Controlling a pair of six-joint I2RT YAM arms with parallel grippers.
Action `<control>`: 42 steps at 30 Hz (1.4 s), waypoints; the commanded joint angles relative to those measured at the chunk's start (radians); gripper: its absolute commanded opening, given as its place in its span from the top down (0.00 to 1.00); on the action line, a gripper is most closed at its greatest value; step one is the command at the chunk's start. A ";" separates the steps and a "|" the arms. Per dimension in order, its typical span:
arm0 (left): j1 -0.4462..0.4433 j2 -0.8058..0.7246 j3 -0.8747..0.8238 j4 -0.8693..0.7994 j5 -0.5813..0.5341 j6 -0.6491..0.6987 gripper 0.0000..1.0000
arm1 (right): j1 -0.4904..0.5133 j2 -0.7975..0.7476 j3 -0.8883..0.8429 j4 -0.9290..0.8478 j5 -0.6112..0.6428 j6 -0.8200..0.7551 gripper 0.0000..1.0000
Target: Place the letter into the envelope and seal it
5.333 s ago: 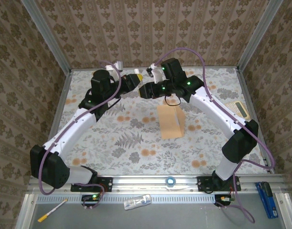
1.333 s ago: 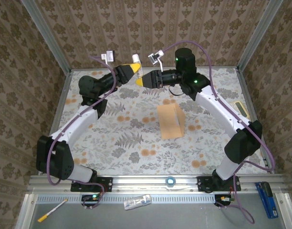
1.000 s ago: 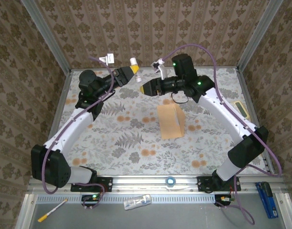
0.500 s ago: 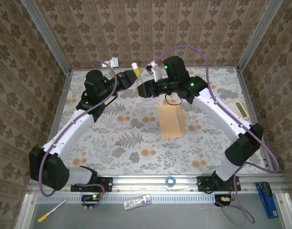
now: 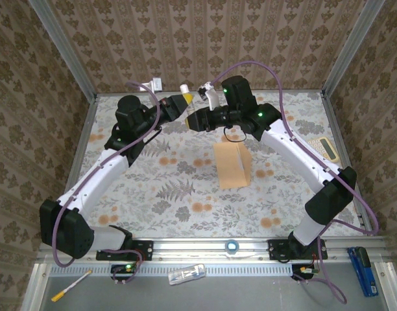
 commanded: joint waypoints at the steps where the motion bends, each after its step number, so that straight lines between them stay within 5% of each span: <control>1: -0.016 -0.020 -0.009 0.047 0.029 -0.018 1.00 | 0.008 0.017 0.027 0.048 0.007 0.005 0.66; 8: -0.017 -0.019 -0.016 0.063 0.044 -0.026 1.00 | 0.004 -0.002 0.009 0.086 -0.022 0.013 0.77; 16: -0.012 -0.011 -0.025 0.122 0.094 -0.049 1.00 | -0.028 -0.042 -0.042 0.214 -0.174 0.088 0.78; 23: -0.007 -0.009 -0.008 0.106 0.110 -0.041 1.00 | -0.030 -0.040 -0.015 0.099 -0.045 0.050 0.55; 27: -0.008 -0.003 -0.006 0.104 0.117 -0.043 1.00 | -0.031 -0.043 -0.017 0.092 0.004 0.050 0.54; 36: -0.004 -0.002 -0.005 0.107 0.111 -0.045 1.00 | -0.029 -0.031 -0.007 0.104 -0.042 0.056 0.75; 42: 0.007 0.007 -0.003 0.152 0.141 -0.061 1.00 | -0.037 -0.045 -0.026 0.164 -0.126 0.086 0.80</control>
